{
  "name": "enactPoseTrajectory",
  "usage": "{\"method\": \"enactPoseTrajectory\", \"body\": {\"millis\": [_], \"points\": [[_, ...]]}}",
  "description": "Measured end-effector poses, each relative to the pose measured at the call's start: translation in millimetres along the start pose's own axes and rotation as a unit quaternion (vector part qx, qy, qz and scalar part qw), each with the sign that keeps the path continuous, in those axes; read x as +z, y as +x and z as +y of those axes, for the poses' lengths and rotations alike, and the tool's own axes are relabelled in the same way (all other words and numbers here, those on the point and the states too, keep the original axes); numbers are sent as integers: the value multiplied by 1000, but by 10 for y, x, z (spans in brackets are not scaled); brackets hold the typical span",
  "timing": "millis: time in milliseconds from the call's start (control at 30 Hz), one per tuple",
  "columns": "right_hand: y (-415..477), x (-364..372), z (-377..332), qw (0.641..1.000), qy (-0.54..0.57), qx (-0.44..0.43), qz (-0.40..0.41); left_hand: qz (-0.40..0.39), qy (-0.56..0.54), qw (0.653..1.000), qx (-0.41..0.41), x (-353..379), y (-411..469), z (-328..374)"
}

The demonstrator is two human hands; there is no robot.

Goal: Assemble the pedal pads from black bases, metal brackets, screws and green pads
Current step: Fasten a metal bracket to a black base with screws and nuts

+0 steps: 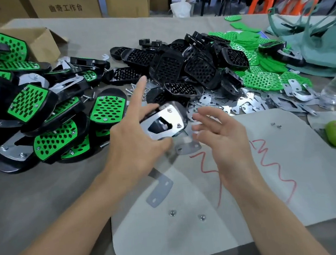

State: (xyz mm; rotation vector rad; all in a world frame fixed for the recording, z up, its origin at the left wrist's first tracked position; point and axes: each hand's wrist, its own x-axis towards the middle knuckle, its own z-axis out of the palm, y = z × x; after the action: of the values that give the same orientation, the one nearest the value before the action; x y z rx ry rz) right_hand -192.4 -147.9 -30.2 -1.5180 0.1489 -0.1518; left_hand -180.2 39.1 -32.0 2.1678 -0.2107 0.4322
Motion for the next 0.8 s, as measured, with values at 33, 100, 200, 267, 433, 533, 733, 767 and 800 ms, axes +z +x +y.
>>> {"method": "enactPoseTrajectory", "body": {"millis": [33,100,200,267,433,533,733,767,800], "points": [[-13,-4,0,997,-71,-24,22,-12,6,1000,-25,-11,28,-28],[-42,-1,11,981,-184,-63,22,-38,18,997,-60,-17,88,-80],[-74,36,-21,950,-301,-81,5,-52,9,995,-85,-8,127,-122],[-60,32,-40,949,-308,-72,9,-37,-1,997,-72,-9,121,-123],[-51,-18,-28,954,-294,-47,35,49,-149,984,-84,-81,148,-111],[-54,-29,-15,947,-313,-57,41,63,-240,962,-112,-105,192,-141],[-54,-11,-29,942,-323,-86,-28,39,-223,967,-113,-46,143,-122],[-71,52,-28,933,-338,-106,-61,50,-219,969,-105,-52,149,-112],[-73,127,-21,919,-360,-133,-89,63,-218,969,-95,-61,160,-103]]}}
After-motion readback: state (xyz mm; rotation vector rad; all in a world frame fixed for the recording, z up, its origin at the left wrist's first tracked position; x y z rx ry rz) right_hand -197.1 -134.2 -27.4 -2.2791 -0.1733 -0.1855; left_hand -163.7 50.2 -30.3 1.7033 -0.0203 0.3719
